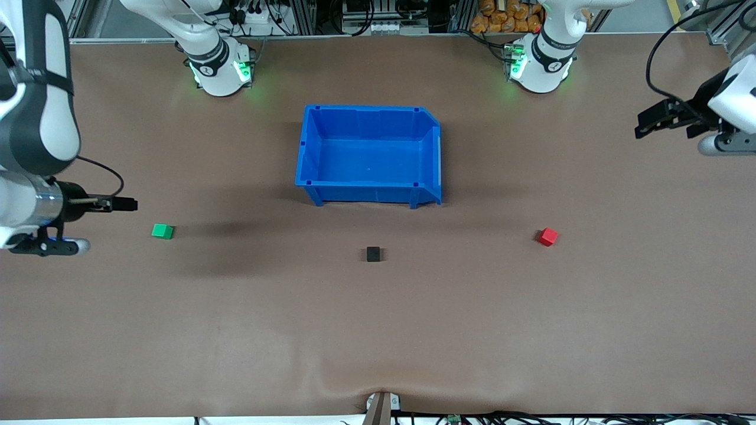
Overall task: Attach green and red cubes to black cube
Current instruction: 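Reach the right gripper to the green cube while the left gripper reaches the red cube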
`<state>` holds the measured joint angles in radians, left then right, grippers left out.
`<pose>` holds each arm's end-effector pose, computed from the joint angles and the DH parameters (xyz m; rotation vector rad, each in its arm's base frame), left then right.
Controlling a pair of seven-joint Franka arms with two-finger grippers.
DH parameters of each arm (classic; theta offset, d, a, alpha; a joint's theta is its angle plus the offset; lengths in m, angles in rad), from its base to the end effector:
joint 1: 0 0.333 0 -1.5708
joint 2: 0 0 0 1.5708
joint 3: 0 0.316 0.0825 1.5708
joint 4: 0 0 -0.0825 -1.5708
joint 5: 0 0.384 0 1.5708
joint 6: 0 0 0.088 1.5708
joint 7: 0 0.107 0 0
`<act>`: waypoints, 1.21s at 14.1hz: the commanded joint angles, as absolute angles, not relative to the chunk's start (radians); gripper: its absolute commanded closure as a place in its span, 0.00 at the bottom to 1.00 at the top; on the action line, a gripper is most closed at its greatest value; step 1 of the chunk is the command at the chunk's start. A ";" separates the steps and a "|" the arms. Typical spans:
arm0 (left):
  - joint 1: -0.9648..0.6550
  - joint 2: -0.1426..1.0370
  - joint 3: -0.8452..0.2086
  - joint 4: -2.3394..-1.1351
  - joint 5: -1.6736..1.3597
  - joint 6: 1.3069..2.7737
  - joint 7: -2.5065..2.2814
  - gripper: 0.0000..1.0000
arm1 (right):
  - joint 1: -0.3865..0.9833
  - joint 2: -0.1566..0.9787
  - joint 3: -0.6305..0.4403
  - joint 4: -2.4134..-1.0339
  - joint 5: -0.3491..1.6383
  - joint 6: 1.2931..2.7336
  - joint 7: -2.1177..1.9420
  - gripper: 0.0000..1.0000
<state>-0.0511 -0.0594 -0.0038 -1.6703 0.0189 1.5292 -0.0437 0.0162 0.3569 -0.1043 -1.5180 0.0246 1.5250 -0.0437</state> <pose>0.5289 -0.0270 0.6066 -3.1159 0.0174 0.1257 0.6231 -0.0445 0.4343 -3.0832 0.0732 0.5421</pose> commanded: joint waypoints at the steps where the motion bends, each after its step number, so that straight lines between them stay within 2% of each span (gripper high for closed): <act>1: -0.049 -0.042 -0.002 -1.750 0.021 1.641 -0.041 0.00 | 0.005 0.374 -0.097 -1.633 0.008 1.656 -0.055 0.00; 7: -0.046 0.115 0.000 -1.766 0.023 1.801 -0.051 0.00 | -0.055 0.336 -0.097 -1.978 0.009 2.089 -0.192 0.00; 10: -0.026 0.156 -0.003 -1.824 0.020 1.899 -0.064 0.00 | -0.072 0.315 -0.097 -2.138 0.009 2.306 -0.215 0.00; 12: -0.028 0.163 -0.003 -1.903 0.020 1.991 -0.098 0.00 | -0.074 0.318 -0.097 -2.222 0.009 2.470 -0.215 0.00; 15: -0.022 0.166 -0.003 -2.020 0.020 2.138 -0.217 0.00 | -0.075 0.345 -0.097 -2.226 0.011 2.528 -0.213 0.00; 17: -0.009 0.202 -0.003 -2.036 0.018 2.167 -0.334 0.00 | -0.075 0.364 -0.097 -2.226 0.011 2.542 -0.213 0.00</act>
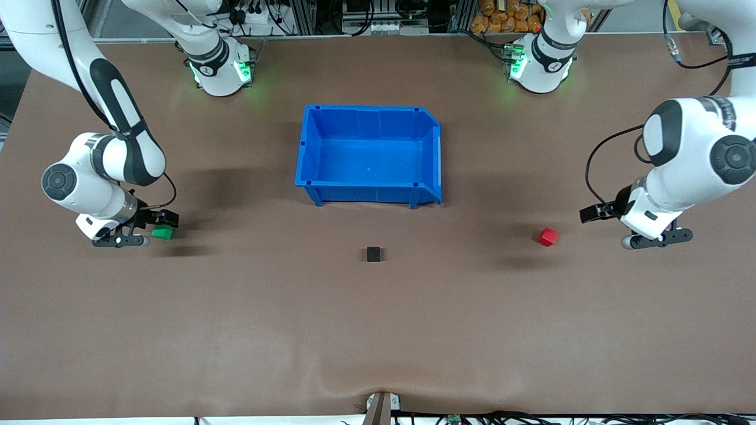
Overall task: Attach green and red cubes to black cube
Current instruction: 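Close the right gripper on the green cube while the left gripper grasps the red cube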
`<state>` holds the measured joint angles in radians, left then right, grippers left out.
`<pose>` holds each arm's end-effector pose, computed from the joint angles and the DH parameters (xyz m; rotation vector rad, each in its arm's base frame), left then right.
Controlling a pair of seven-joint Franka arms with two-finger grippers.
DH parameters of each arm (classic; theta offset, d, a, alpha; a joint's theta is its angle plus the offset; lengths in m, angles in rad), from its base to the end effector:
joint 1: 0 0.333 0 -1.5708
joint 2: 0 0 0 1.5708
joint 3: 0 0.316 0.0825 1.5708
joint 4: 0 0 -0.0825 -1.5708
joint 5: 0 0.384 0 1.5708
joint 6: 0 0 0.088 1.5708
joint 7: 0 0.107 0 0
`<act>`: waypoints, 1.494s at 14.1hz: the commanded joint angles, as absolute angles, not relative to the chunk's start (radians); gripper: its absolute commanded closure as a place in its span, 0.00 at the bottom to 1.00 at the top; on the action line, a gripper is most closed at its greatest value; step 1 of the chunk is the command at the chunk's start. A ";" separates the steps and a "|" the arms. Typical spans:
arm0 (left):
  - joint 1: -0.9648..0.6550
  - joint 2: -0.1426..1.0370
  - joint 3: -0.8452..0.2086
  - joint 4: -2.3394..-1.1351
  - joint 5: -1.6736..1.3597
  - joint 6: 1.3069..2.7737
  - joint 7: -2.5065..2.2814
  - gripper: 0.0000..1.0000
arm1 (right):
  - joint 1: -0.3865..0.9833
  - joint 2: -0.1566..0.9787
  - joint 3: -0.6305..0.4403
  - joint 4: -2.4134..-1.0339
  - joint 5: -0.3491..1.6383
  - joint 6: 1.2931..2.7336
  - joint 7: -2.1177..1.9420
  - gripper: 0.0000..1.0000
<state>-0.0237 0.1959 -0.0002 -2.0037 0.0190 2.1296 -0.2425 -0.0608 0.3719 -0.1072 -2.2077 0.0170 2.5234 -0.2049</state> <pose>0.5817 -0.0131 0.3549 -3.0981 -0.3233 0.1048 0.5403 -0.0928 0.2058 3.1208 0.0453 -0.0912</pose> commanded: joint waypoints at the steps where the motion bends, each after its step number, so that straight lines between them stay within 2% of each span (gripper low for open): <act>1: -0.009 0.225 -0.005 -2.036 0.015 2.175 -0.409 0.00 | -0.077 0.365 -0.097 -2.226 0.011 2.543 -0.213 0.00; 6: -0.018 0.282 -0.009 -2.037 0.009 2.236 -0.678 0.00 | -0.100 0.422 -0.097 -2.221 0.011 2.632 -0.236 0.00; 10: -0.020 0.291 -0.011 -2.123 0.006 2.365 -0.816 0.00 | -0.101 0.434 -0.097 -2.209 0.011 2.646 -0.239 0.00; 11: -0.026 0.296 -0.011 -2.123 0.008 2.375 -0.856 0.00 | -0.101 0.434 -0.095 -2.209 0.012 2.646 -0.239 0.06; 13: -0.028 0.310 -0.011 -2.121 0.008 2.399 -0.955 0.00 | -0.103 0.434 -0.095 -2.209 0.014 2.646 -0.238 0.28; 16: -0.043 0.344 -0.012 -2.121 0.008 2.433 -1.035 0.00 | -0.106 0.434 -0.095 -2.209 0.014 2.637 -0.239 0.84; 17: -0.043 0.345 -0.012 -2.125 0.008 2.444 -1.063 0.00 | -0.107 0.434 -0.095 -2.210 0.014 2.634 -0.242 1.00; 21: -0.044 0.359 -0.014 -2.125 0.008 2.451 -1.166 0.00 | -0.097 0.428 -0.095 -2.207 0.014 2.629 -0.328 1.00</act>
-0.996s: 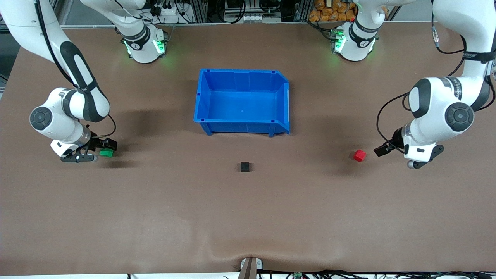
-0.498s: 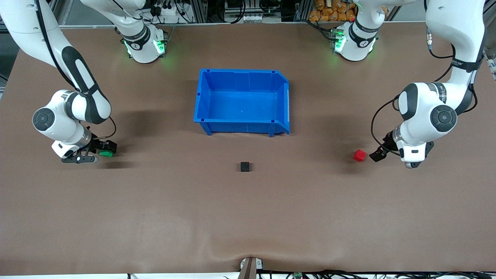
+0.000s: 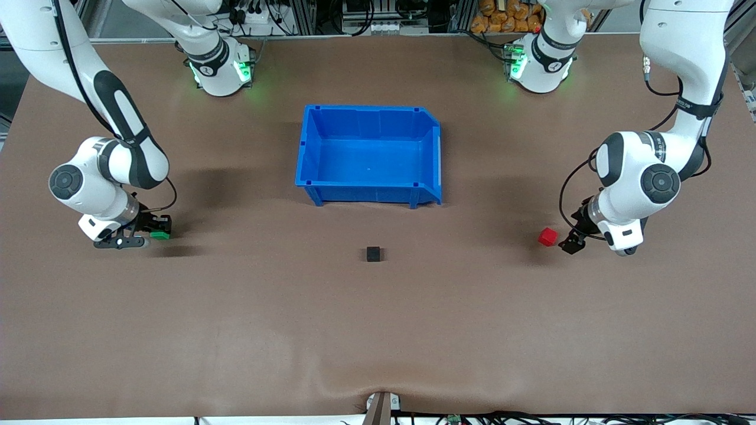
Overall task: Attach green and red cubes to black cube
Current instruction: 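Close the right gripper on the green cube while the left gripper grasps the red cube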
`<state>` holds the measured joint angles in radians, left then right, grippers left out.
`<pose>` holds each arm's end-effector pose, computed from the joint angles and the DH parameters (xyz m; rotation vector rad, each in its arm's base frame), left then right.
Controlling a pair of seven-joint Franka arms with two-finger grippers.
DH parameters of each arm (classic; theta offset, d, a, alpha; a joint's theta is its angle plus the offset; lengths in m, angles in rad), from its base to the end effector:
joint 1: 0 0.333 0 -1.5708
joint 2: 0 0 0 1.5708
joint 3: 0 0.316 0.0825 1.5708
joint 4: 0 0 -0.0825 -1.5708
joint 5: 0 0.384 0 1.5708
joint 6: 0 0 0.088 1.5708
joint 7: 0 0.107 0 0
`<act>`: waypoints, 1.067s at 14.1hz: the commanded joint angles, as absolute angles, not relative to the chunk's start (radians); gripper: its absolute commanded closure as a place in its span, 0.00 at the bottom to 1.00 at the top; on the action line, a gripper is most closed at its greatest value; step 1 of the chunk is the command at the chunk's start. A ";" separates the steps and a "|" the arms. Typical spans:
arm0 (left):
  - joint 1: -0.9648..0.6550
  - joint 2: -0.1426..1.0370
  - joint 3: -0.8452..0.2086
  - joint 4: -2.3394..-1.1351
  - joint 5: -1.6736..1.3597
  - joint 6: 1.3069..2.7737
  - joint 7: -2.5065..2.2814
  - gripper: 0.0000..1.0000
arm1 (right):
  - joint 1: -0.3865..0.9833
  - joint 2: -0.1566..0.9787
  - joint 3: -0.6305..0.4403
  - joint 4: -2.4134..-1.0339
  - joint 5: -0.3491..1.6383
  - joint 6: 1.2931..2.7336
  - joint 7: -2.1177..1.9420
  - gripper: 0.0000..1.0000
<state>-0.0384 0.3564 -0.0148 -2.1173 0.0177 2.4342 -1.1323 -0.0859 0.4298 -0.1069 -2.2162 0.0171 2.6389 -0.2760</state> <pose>0.5731 -0.0304 0.2396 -2.6820 -1.5827 0.0457 0.5389 -0.1071 0.1811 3.1049 0.1208 -0.0198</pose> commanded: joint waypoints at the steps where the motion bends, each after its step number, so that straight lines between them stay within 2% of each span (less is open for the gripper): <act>1: -0.043 0.365 -0.014 -2.122 0.008 2.453 -1.166 0.00 | -0.091 0.419 -0.094 -2.200 0.014 2.628 -0.360 1.00; 6: -0.051 0.409 -0.014 -2.109 0.009 2.454 -1.164 0.00 | -0.023 0.402 -0.087 -2.151 0.014 2.628 -0.655 1.00; 8: -0.049 0.417 -0.014 -2.109 0.008 2.470 -1.166 0.08 | 0.052 0.402 -0.089 -2.131 0.012 2.628 -0.686 1.00; 13: -0.049 0.440 -0.015 -2.109 0.008 2.485 -1.167 0.17 | 0.256 0.406 -0.087 -2.074 0.012 2.619 -0.911 1.00; 15: -0.049 0.440 -0.018 -2.109 0.008 2.485 -1.167 0.26 | 0.328 0.416 -0.087 -2.002 0.014 2.561 -0.989 1.00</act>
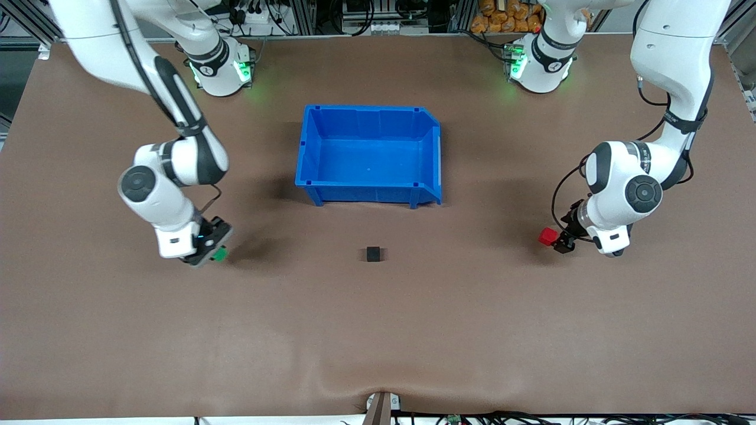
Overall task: Attach green and red cubes to black cube
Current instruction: 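Carry the green cube with the right gripper toward the black cube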
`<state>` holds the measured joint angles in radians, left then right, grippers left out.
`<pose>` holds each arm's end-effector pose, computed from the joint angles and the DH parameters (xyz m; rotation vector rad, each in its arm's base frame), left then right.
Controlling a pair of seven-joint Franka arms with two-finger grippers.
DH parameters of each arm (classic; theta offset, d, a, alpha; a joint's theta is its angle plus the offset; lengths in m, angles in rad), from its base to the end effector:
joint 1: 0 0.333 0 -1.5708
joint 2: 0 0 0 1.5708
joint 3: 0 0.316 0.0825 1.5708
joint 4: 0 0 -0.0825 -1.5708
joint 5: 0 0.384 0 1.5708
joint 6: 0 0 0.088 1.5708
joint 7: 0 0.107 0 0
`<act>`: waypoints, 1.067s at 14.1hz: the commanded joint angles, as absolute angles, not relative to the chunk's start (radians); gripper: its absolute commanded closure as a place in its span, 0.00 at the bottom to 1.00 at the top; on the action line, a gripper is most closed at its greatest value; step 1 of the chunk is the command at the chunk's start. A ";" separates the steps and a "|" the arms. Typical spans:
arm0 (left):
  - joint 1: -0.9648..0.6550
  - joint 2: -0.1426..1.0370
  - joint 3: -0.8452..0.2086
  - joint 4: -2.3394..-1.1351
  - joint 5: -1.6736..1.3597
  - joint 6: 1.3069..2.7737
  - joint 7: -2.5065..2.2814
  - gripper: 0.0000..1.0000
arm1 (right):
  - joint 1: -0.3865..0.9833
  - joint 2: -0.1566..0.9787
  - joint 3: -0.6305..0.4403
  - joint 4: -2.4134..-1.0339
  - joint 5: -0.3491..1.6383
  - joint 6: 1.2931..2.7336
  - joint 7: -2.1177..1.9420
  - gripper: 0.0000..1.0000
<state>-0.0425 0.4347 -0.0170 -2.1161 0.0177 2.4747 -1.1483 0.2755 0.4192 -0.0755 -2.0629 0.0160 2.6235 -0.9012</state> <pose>0.5689 -0.0340 0.1986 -2.6574 -1.5853 0.0940 0.5945 0.1213 0.2423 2.6170 1.5983 0.1946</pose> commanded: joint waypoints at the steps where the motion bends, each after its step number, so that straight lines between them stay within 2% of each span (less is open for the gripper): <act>1: -0.049 0.442 -0.020 -2.109 0.008 2.485 -1.167 0.29 | 0.368 0.435 -0.087 -1.953 0.014 2.513 -0.997 1.00; 5: -0.052 0.454 -0.020 -2.108 0.008 2.494 -1.167 0.32 | 0.492 0.573 -0.087 -1.757 0.023 2.383 -0.999 1.00; 8: -0.051 0.463 -0.026 -2.106 0.000 2.508 -1.169 0.32 | 0.546 0.670 -0.083 -1.628 0.041 2.364 -0.996 1.00; 12: -0.051 0.468 -0.035 -2.108 -0.025 2.520 -1.170 0.33 | 0.552 0.779 -0.034 -1.490 0.075 2.358 -0.996 1.00; 15: -0.049 0.468 -0.035 -2.106 -0.025 2.522 -1.170 0.50 | 0.557 0.810 -0.014 -1.466 0.077 2.359 -0.988 1.00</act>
